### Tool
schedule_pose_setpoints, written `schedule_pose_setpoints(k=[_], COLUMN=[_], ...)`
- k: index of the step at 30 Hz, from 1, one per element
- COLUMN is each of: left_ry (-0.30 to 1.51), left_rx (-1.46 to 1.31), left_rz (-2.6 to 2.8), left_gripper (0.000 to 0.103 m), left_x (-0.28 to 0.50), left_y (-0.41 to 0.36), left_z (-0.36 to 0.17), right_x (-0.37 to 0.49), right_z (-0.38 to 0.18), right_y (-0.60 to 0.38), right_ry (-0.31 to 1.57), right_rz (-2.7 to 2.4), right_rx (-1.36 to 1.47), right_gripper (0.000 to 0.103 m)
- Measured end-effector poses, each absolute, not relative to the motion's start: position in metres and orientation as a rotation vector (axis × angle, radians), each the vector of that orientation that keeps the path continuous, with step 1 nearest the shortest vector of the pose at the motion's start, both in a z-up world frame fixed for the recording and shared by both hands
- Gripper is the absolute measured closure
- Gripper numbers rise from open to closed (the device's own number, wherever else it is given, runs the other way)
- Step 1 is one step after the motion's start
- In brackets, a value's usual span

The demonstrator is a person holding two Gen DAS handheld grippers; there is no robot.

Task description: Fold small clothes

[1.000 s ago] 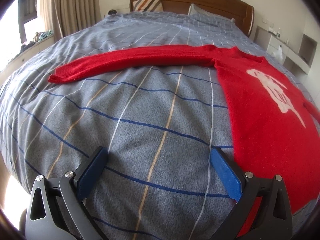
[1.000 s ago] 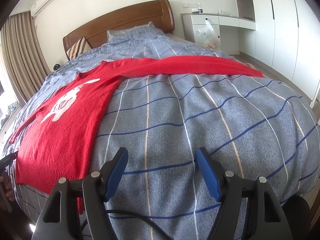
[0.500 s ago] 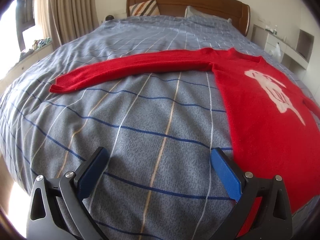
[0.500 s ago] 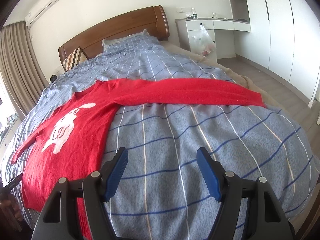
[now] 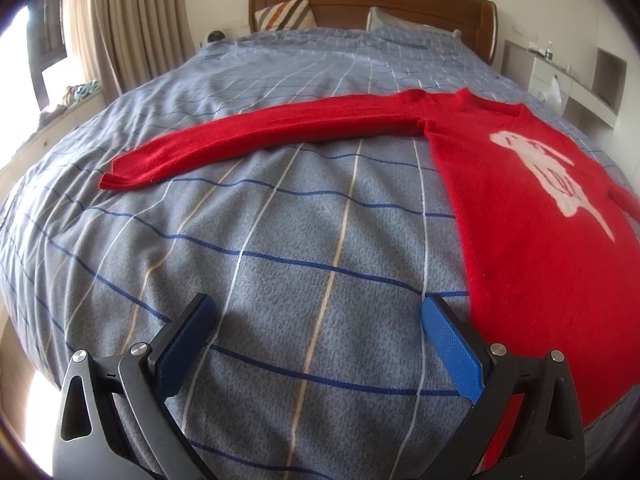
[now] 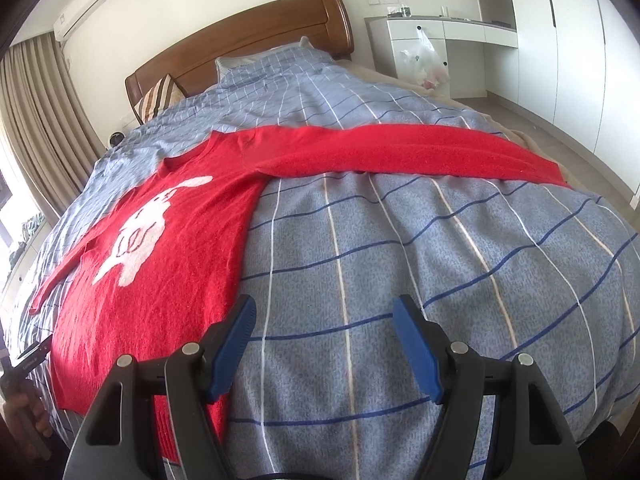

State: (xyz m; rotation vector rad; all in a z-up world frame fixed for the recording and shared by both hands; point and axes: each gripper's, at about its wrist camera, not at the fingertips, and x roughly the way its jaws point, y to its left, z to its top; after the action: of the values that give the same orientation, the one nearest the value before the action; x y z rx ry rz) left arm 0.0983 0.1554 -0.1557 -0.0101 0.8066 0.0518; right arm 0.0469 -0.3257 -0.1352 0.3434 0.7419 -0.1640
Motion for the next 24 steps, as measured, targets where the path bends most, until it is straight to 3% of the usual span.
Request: schedule_pose_setpoints(k=[5, 14, 24], left_ry=[0.811, 0.808, 0.800], left_rx=[-0.026, -0.040, -0.027], left_rz=[0.050, 0.056, 0.062], left_gripper=[0.000, 0.000, 0.000], left_x=[0.097, 0.099, 0.098], left_y=[0.159, 0.161, 0.158], left_z=[-0.157, -0.158, -0.160], right_x=[0.050, 0.042, 0.055], right_z=[-0.129, -0.126, -0.164], right_y=[-0.374, -0.542, -0.602], right_ry=[0.747, 0.703, 0.755], right_rz=[-0.155, -0.220, -0.298], right_rx=[0.468, 1.019, 1.278], right_gripper=[0.032, 0.032, 0.037])
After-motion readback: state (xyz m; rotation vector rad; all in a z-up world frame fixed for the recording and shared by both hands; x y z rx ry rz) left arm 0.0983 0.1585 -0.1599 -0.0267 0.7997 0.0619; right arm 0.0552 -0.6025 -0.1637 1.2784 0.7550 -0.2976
